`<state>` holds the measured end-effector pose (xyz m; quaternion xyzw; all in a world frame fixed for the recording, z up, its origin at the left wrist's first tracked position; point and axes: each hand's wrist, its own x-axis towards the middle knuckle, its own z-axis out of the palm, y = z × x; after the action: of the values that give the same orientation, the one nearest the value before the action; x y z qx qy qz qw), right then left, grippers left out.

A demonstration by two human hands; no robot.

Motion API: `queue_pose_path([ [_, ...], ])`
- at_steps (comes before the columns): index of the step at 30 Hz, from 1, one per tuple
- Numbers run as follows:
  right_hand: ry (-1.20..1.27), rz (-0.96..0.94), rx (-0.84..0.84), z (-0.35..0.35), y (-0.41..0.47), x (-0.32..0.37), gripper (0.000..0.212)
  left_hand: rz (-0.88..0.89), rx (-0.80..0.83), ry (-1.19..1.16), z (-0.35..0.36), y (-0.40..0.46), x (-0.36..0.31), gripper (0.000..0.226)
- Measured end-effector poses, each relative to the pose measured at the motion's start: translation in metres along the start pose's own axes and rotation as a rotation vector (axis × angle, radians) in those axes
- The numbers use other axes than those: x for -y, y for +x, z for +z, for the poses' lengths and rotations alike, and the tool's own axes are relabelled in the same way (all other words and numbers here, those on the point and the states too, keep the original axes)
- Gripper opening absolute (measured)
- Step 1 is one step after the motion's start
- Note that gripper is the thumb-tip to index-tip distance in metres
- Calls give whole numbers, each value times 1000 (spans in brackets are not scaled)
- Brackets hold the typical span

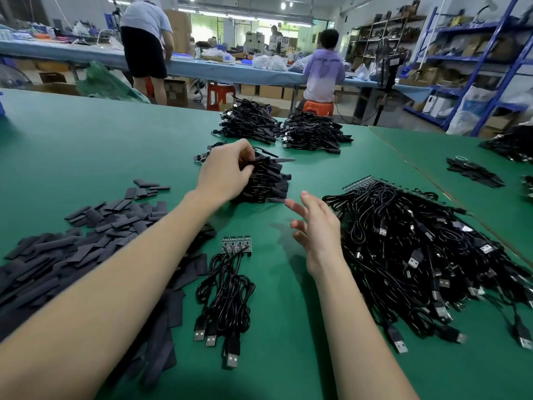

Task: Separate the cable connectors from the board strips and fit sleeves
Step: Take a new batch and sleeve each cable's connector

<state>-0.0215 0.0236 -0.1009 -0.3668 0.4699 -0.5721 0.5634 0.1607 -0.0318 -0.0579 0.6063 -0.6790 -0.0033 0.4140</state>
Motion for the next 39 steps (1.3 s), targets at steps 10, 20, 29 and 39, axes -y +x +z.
queue_pose_path([
  [10,-113,25,48,2,-3,-2,13,18,66,242,20,10,28,20],
  [20,-761,-110,175,4,-3,-7,14,-128,410,55,-23,-57,21,7],
  [29,-1305,-92,306,25,-13,1,39,-82,807,218,-26,-60,11,7],
  [39,-888,-12,297,20,-13,2,36,-286,676,-359,-36,-60,14,7],
])
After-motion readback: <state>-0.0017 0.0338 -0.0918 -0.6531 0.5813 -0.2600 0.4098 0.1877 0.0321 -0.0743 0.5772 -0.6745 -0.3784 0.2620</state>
